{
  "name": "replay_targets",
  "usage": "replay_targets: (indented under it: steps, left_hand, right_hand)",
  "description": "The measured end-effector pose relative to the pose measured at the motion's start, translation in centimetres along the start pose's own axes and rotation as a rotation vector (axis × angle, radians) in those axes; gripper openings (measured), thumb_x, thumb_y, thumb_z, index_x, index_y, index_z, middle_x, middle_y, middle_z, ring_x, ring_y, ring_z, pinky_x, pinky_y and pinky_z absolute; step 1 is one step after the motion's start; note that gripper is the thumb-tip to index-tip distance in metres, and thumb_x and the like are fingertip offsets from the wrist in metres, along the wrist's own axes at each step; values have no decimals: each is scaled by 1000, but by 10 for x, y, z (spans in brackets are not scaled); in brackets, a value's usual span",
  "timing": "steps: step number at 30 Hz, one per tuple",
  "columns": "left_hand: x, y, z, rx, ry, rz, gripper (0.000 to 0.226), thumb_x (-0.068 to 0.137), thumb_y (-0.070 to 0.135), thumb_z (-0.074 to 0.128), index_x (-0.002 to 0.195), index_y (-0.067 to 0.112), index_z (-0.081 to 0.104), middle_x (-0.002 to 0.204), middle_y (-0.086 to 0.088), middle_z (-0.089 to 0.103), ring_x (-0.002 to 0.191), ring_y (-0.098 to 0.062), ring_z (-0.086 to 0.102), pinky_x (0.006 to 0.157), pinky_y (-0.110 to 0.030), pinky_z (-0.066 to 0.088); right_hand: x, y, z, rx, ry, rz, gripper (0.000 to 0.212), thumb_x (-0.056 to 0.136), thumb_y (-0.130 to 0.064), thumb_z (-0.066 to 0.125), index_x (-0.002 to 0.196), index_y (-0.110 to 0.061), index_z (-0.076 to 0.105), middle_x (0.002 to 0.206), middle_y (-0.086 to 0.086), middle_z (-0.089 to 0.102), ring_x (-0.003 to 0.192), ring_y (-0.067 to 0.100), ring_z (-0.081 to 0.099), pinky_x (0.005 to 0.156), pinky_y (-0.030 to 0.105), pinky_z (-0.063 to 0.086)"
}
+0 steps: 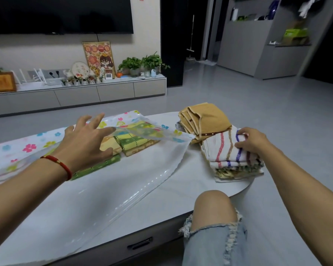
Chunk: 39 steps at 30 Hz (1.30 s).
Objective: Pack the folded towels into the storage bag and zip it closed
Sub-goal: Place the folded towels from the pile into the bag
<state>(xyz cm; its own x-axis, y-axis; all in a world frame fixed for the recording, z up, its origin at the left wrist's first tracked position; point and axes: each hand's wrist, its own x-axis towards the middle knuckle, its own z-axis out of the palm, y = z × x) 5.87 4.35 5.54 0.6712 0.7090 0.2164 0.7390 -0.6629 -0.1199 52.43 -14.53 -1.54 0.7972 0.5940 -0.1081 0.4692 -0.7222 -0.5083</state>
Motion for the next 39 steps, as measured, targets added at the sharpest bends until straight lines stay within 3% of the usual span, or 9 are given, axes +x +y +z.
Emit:
replay_targets:
  steps: [4,6,9,16,19,23,29,35,39]
  left_hand:
    - [-7,-1,-1,-7,1,-4,65,80,56,65,141,43,46,162,-7,23,141,-39,23,103,-65,38]
    - [-14,-4,0,-33,4,-9,61,81,55,65,139,46,48,161,-7,26,140,-39,25,101,-64,40]
    - [-26,-10,4,-68,-7,-6,62,82,55,65,140,46,46,160,-7,29,139,-39,28,99,-62,44]
    - [-42,-19,-3,-104,-6,-27,73,83,47,63,149,40,33,162,5,25,138,-36,29,100,-57,45]
    - [-57,-31,-6,-110,-6,-33,67,85,46,58,147,42,35,162,14,21,137,-34,29,99,-56,45]
    - [-97,-56,5,-110,-71,-126,55,85,48,59,139,43,49,162,7,25,136,-34,32,100,-53,45]
    - [-150,-90,16,-80,-124,-205,67,86,53,55,147,30,42,156,6,38,137,-29,35,105,-47,43]
    - [-140,-110,-18,-194,-23,-110,74,81,37,65,149,22,39,163,11,18,136,-23,39,115,-35,31]
    - [-140,-110,-30,-276,-4,-79,67,80,33,68,143,27,44,164,17,9,139,-18,38,112,-35,35]
  right_hand:
    - [-13,-3,-26,439,-379,87,44,90,-10,75,131,-25,66,129,12,65,106,32,69,77,38,64]
    - [-33,-14,-36,526,-398,17,33,91,-12,72,120,-27,74,119,12,71,97,28,73,65,32,63]
    - [-78,-39,-42,536,-331,-164,30,87,-15,69,104,-38,79,112,7,73,94,28,74,68,34,62]
    - [-183,-157,46,499,-711,-353,40,85,-2,63,104,-31,81,98,1,81,85,24,79,72,35,65]
    - [-198,-214,82,592,-674,-372,41,88,1,61,118,-23,77,111,11,77,93,27,76,87,42,64]
    - [-198,-262,92,708,-593,-363,44,87,0,63,126,-16,72,114,13,74,77,18,72,64,27,63]
    - [-209,-266,110,830,-591,-372,48,84,3,62,121,-24,76,114,5,72,82,18,75,61,26,63]
    - [-236,-273,174,944,-847,-239,52,86,12,55,116,-24,77,127,14,67,107,43,72,88,51,63]
    - [-251,-333,221,1153,-943,-92,48,93,17,44,126,-9,66,130,26,64,110,40,68,103,55,54]
